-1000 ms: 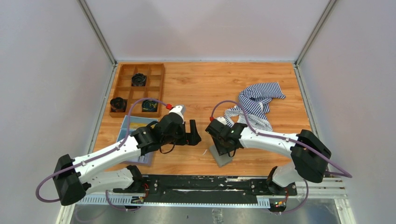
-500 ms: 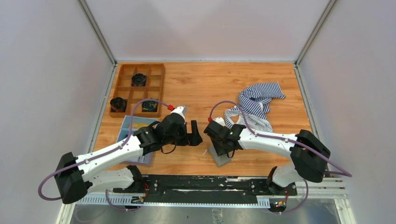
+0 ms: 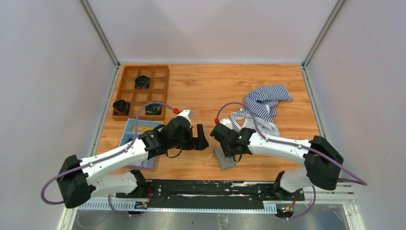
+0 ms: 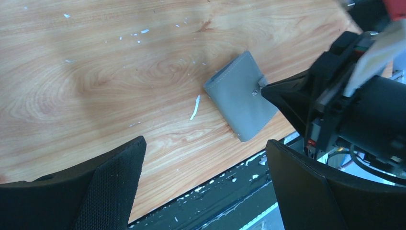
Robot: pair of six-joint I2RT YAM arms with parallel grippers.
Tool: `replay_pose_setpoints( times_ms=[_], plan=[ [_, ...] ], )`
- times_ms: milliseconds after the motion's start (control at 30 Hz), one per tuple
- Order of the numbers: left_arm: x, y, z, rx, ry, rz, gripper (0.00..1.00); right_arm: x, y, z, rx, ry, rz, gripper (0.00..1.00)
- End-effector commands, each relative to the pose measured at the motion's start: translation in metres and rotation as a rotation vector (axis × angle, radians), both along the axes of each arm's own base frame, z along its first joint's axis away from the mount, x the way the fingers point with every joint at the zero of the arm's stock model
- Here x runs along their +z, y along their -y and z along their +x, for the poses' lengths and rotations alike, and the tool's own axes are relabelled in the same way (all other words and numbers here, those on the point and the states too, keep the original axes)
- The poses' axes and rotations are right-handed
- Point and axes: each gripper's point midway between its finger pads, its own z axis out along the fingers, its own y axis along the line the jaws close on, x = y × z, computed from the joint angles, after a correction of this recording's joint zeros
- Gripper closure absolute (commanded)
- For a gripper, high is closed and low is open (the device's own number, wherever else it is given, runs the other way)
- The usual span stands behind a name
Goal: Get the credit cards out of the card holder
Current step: Open the card holder at the center of the board.
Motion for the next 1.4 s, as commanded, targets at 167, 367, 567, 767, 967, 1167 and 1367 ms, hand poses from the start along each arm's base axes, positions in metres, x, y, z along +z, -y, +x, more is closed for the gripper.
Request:
replay_pose_setpoints(
  times_ms=[167,367,567,767,967,1167,1367],
  plan=[
    [-0.021,0.023,-0.012,-0.071,-0.082,-0.063,0.01,0.029,0.005,-0.003,-0.136,-0.012,0.308,1.0],
    [-0.028,0.033,-0.012,-0.089,-0.117,-0.064,0.01,0.015,0.026,-0.008,-0.291,-0.116,0.485,1.0],
    [-0.027,0.033,-0.01,-0.09,-0.116,-0.043,0.01,-0.023,0.072,-0.015,-0.475,-0.139,0.459,1.0],
    [-0.028,0.019,-0.009,-0.068,-0.103,0.027,0.0,-0.03,0.094,-0.024,-0.529,-0.149,0.386,0.59],
    [0.006,0.005,0.001,-0.058,-0.014,0.083,0.0,0.014,0.07,-0.014,-0.436,-0.094,0.53,0.51],
    [0.03,-0.011,0.009,0.009,0.041,0.106,0.0,0.044,0.051,-0.006,-0.354,-0.058,0.639,0.45],
    [0.025,-0.014,0.009,0.042,0.03,0.098,0.0,0.065,0.013,-0.009,-0.183,-0.089,0.733,0.47]
  ],
)
